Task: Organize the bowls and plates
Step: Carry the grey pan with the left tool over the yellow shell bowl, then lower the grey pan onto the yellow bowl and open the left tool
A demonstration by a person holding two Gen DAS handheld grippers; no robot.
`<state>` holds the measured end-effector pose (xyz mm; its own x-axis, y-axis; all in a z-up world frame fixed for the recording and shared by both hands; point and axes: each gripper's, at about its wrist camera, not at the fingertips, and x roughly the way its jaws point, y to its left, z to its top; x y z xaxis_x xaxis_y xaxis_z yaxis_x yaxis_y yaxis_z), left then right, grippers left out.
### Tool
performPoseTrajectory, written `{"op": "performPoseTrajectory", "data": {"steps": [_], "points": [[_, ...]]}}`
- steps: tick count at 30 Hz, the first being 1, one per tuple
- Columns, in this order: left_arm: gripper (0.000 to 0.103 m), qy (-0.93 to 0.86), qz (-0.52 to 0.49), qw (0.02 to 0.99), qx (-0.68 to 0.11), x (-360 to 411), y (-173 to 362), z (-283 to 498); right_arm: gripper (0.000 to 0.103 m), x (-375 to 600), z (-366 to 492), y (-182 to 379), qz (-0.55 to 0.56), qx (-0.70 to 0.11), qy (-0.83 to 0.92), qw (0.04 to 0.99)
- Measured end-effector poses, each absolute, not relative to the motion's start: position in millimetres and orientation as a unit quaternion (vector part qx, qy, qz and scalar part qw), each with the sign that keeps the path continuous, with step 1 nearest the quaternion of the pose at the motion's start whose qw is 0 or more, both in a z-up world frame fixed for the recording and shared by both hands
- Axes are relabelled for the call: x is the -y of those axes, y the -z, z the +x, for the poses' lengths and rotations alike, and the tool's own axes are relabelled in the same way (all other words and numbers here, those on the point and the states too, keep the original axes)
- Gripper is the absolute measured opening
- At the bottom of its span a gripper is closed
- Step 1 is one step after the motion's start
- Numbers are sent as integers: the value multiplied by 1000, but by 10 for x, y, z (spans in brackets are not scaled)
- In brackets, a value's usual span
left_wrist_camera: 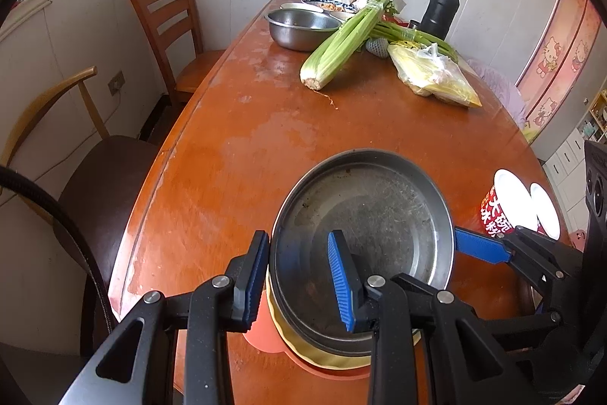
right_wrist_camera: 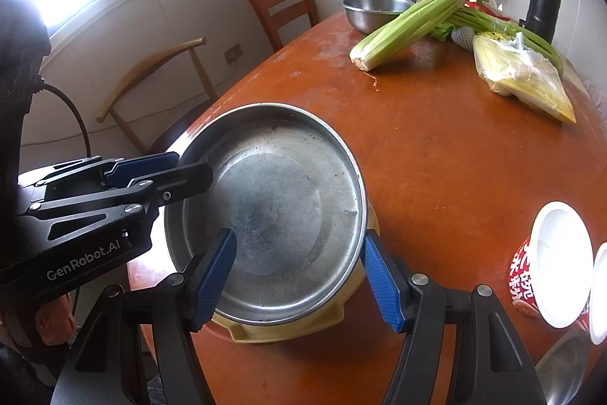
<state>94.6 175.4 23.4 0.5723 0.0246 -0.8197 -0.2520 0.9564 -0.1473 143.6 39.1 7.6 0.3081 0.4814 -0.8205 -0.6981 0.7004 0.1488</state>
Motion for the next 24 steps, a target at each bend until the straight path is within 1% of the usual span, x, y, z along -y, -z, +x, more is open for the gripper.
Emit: {"op": "performPoseTrajectory", "data": {"steps": [17, 24], "points": [[32, -70, -112, 870, -475, -1696, -113, 957, 70, -409, 1455, 52, -123, -462, -356, 803], [32, -73, -103, 871, -474, -1675, -146, 926, 70, -438, 1427, 87, -132, -459, -355, 804]]}}
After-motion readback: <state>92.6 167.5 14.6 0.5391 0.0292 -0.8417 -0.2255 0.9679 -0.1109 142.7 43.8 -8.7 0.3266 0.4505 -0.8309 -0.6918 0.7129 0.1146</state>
